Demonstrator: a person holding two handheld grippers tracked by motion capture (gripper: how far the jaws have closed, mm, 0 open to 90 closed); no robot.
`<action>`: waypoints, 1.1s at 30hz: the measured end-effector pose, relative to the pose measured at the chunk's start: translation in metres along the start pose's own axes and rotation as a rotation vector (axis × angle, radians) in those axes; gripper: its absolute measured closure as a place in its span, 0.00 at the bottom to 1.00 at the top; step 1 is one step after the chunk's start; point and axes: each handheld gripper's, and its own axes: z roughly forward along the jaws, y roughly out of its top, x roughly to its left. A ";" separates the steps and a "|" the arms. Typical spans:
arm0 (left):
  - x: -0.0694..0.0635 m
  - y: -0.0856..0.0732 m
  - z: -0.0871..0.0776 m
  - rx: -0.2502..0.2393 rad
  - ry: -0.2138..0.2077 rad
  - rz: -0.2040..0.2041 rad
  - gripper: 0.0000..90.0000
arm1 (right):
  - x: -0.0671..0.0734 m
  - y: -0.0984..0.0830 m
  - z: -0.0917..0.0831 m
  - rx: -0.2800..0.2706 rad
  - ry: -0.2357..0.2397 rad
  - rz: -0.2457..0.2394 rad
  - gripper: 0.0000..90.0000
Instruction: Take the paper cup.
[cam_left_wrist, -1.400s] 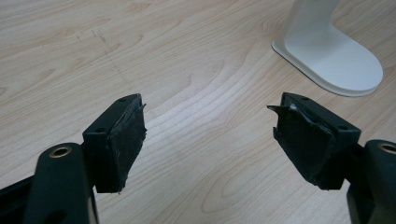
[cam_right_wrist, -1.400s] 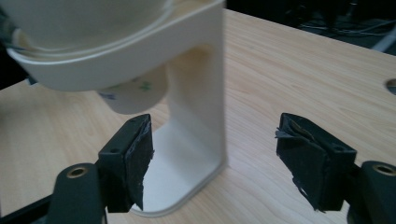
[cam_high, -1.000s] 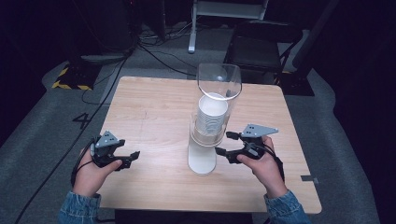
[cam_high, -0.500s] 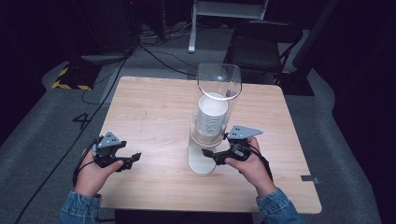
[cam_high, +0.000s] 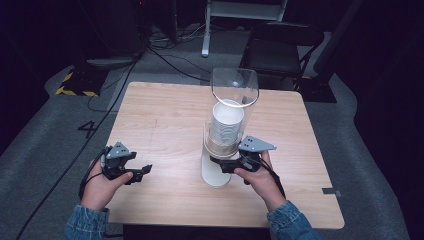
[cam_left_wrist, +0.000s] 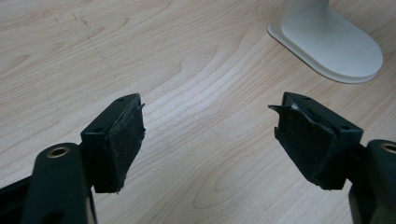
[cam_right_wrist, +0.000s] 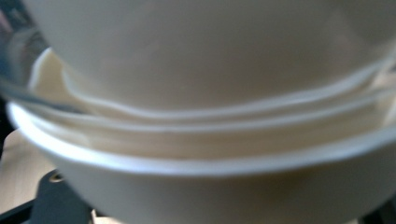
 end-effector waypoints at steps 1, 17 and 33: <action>0.000 0.000 0.000 0.000 -0.001 -0.001 0.26 | 0.000 -0.001 0.001 -0.003 0.000 0.000 0.27; -0.001 0.000 0.001 0.005 -0.006 -0.003 0.26 | 0.002 -0.002 -0.001 -0.031 -0.034 -0.047 0.37; 0.000 0.000 0.000 0.001 -0.007 -0.004 0.26 | 0.001 -0.016 0.005 0.031 -0.025 -0.037 0.38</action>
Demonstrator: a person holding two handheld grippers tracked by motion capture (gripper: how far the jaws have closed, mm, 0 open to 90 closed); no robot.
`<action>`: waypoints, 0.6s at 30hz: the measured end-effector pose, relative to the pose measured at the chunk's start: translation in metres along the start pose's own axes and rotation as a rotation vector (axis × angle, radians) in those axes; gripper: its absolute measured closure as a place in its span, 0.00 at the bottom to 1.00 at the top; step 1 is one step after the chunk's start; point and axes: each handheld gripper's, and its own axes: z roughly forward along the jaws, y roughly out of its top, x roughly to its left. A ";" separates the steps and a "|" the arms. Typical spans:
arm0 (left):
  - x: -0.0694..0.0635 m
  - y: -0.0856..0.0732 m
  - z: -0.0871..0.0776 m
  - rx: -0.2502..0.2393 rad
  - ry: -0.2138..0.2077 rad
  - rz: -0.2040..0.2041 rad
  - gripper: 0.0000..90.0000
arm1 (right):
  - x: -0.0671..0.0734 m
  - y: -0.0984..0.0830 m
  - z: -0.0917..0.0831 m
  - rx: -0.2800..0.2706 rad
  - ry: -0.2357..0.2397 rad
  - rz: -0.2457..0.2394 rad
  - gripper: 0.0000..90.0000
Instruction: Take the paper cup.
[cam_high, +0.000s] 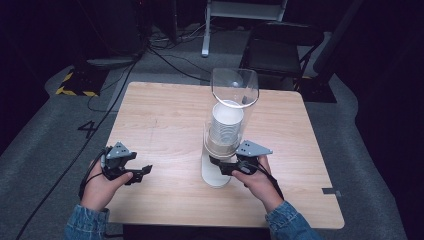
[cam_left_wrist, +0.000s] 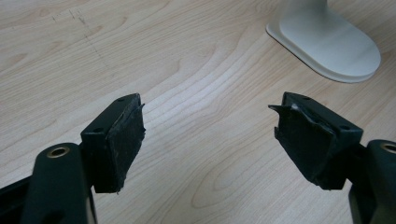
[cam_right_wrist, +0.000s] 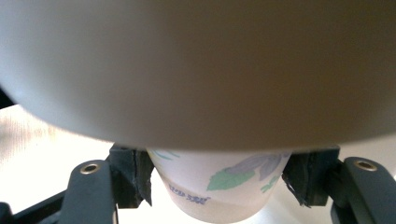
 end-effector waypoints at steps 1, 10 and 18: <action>0.000 0.000 0.000 0.000 0.001 0.002 0.26 | 0.000 0.000 0.000 0.002 -0.002 -0.002 0.38; 0.000 0.000 0.000 -0.001 -0.003 0.001 0.26 | 0.000 -0.002 -0.002 0.003 -0.001 -0.003 0.39; 0.000 -0.001 0.000 0.003 -0.003 -0.005 0.26 | 0.002 -0.004 -0.005 0.017 0.011 0.013 0.39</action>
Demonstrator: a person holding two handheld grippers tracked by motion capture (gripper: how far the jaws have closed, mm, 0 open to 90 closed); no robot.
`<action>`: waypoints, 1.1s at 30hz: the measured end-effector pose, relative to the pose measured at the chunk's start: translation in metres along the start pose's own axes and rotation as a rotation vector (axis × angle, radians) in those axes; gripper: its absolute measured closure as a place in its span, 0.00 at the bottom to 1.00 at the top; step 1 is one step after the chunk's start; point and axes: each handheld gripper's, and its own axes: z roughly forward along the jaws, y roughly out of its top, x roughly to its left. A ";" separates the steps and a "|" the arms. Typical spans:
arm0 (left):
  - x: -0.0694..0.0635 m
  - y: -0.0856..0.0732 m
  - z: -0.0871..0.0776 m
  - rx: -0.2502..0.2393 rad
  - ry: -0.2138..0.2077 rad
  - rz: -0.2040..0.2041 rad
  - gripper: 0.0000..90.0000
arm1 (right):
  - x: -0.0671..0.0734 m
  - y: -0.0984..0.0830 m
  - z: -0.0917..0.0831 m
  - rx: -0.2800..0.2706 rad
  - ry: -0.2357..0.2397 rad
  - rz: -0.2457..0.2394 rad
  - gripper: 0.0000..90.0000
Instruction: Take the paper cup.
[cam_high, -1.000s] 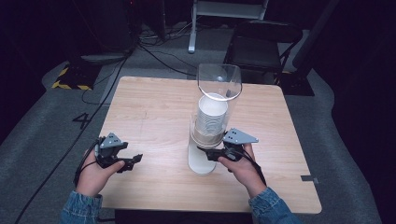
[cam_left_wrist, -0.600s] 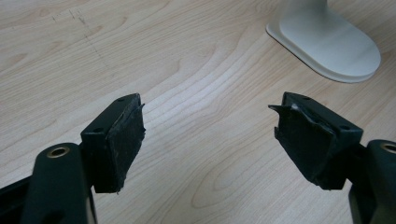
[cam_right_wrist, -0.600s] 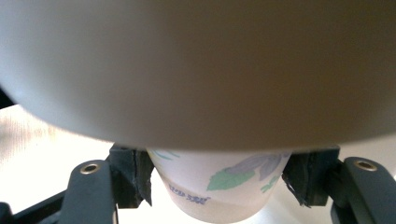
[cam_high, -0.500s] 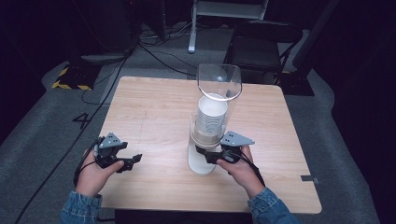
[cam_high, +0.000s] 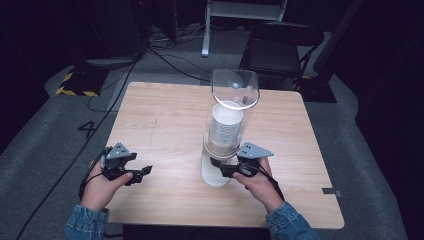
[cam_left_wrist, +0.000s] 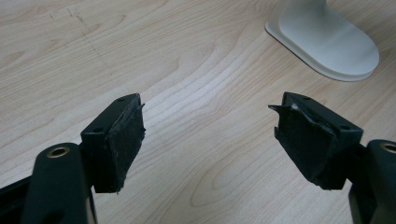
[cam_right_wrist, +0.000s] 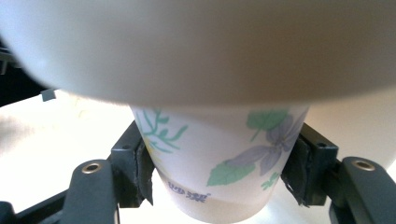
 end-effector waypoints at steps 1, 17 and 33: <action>0.000 0.000 0.000 0.000 0.000 0.000 0.26 | 0.000 0.000 0.000 0.000 0.000 0.000 0.39; 0.001 0.000 0.000 -0.001 0.001 0.003 0.26 | -0.001 -0.002 0.001 -0.015 0.016 0.007 0.39; 0.002 -0.001 0.000 0.003 -0.005 -0.003 0.26 | -0.004 -0.017 0.007 0.084 -0.003 -0.044 0.39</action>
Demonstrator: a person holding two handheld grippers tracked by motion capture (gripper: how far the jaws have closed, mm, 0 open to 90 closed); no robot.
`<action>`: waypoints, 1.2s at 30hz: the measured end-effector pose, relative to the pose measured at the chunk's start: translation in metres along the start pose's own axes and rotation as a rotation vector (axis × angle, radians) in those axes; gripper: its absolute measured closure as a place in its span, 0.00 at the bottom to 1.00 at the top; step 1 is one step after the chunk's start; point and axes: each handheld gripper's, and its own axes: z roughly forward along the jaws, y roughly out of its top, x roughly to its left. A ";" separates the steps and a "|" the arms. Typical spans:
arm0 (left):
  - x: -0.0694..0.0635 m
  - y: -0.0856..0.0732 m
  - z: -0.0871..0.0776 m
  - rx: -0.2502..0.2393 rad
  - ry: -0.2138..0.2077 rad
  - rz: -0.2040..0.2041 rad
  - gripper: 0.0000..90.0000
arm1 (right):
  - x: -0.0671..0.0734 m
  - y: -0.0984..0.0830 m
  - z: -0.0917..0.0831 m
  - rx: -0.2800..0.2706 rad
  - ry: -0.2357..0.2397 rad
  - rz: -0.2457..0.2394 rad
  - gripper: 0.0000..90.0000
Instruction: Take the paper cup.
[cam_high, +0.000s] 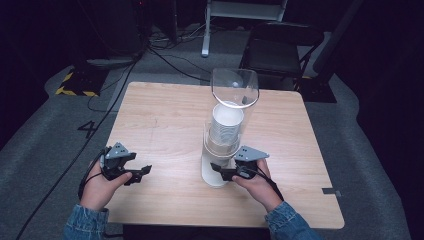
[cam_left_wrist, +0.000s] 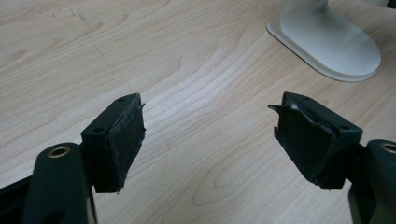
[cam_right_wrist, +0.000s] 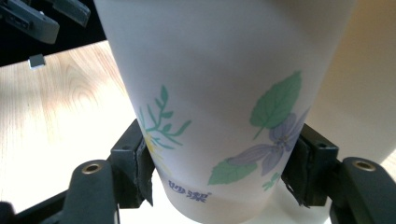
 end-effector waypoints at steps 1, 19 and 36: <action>0.000 0.000 0.000 0.000 0.001 0.001 0.26 | 0.000 -0.001 0.000 0.005 0.001 0.001 0.39; -0.002 0.008 0.010 0.008 -0.023 0.019 0.26 | -0.004 -0.014 -0.013 0.155 -0.037 -0.045 0.39; -0.004 0.022 0.026 0.013 -0.049 0.049 0.26 | -0.030 -0.024 -0.054 0.148 -0.169 0.011 0.39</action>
